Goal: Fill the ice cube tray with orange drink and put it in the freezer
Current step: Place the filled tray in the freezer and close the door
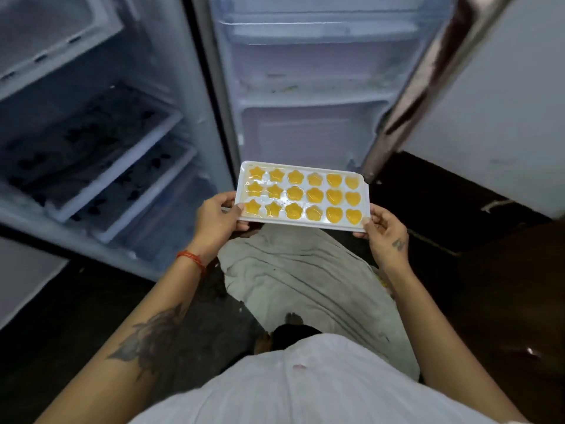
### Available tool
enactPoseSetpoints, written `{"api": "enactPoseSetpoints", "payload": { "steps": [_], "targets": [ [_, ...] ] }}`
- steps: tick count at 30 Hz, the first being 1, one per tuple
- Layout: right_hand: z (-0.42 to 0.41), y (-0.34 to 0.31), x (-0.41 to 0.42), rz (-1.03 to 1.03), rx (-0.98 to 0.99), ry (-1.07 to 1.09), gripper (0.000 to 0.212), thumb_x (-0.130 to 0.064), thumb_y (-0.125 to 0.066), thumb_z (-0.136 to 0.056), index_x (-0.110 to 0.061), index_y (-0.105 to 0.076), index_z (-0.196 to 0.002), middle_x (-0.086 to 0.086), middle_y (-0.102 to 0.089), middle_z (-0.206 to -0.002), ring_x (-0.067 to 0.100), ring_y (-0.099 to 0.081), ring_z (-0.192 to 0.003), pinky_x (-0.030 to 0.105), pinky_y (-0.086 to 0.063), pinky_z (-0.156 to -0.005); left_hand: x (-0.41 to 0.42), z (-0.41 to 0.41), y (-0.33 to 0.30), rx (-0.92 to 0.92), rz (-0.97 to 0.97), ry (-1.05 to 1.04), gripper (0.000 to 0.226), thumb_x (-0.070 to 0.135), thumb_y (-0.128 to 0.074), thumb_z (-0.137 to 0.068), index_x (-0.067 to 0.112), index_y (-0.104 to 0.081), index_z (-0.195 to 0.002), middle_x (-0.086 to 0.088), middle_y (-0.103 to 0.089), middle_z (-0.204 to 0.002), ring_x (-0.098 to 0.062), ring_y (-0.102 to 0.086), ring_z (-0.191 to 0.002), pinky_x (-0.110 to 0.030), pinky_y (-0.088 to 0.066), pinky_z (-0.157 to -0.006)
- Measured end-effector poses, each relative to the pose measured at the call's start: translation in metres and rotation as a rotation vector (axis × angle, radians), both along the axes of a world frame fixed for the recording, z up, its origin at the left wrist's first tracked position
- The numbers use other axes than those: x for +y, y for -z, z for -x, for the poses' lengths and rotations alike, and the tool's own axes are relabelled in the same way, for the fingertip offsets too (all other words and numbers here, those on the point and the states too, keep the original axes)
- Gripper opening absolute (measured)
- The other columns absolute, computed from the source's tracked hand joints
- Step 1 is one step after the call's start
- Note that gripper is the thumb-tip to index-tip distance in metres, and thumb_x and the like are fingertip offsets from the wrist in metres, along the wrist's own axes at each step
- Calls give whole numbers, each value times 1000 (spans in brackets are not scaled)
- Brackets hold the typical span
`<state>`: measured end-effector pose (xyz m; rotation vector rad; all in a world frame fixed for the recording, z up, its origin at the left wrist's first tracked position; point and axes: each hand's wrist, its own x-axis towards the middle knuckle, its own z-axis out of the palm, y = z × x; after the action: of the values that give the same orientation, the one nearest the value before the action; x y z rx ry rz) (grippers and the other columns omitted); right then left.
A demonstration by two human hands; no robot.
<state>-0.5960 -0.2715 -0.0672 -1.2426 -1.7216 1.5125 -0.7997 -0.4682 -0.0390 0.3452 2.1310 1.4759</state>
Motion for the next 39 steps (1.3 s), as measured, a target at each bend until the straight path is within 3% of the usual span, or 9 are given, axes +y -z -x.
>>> {"api": "enactPoseSetpoints", "payload": {
  "steps": [7, 13, 18, 22, 26, 29, 31, 39],
  "targets": [
    [88, 7, 7, 27, 26, -341, 31, 1, -52, -91, -4, -56, -121, 13, -65, -107, 19, -65, -89, 15, -55, -63, -52, 14, 4, -31, 36, -316, 31, 4, -54, -93, -1, -55, -124, -12, -60, -107, -20, -66, -65, -18, -57, -57],
    [155, -1, -5, 13, 33, -583, 26, 0, -52, -91, -2, -57, -117, 6, -63, -96, 9, -62, -79, 11, -53, -59, -85, 21, 6, -39, 21, -534, 35, 4, -52, -95, -4, -50, -129, -15, -54, -115, -21, -62, -70, -14, -55, -55],
    [205, -10, -19, -27, 23, -736, 27, -5, -54, -92, -6, -58, -118, -3, -67, -93, 4, -66, -75, 29, -58, -76, -108, 33, 0, -56, -23, -688, 34, 3, -52, -94, -4, -51, -128, -10, -56, -106, -19, -63, -71, -14, -55, -56],
    [248, -23, -32, -47, 51, -828, 29, -5, -53, -92, -4, -56, -121, -7, -66, -89, 8, -66, -75, 24, -58, -72, -124, 52, -12, -39, -83, -752, 35, 1, -51, -94, -4, -50, -129, -9, -57, -102, -20, -63, -72, -15, -56, -57],
    [292, -41, -48, -31, 88, -882, 28, 0, -50, -93, 1, -54, -120, 0, -65, -92, -4, -66, -67, 11, -53, -59, -142, 79, -22, -30, -127, -778, 35, 1, -51, -94, -4, -51, -129, -14, -58, -112, -19, -65, -75, -17, -58, -62],
    [324, -52, -56, -32, 110, -917, 29, -1, -50, -93, 4, -54, -122, 8, -65, -99, -3, -66, -68, 12, -53, -60, -151, 99, -32, -18, -165, -797, 34, 1, -50, -94, -2, -52, -128, -13, -59, -112, -11, -68, -65, -17, -58, -65],
    [343, -59, -60, -29, 125, -931, 29, 0, -49, -93, 5, -53, -122, 3, -65, -93, -4, -67, -69, 12, -54, -60, -155, 113, -39, -12, -197, -817, 34, 0, -50, -94, -2, -51, -128, -5, -60, -104, -7, -68, -62, -17, -57, -64],
    [422, -97, -69, -24, 195, -982, 31, 1, -51, -92, 6, -52, -123, -3, -64, -86, -4, -66, -64, 10, -51, -56, -161, 166, -71, -6, -309, -888, 34, -4, -50, -93, -4, -51, -128, 0, -62, -95, -13, -65, -76, -14, -56, -61]
  ]
}}
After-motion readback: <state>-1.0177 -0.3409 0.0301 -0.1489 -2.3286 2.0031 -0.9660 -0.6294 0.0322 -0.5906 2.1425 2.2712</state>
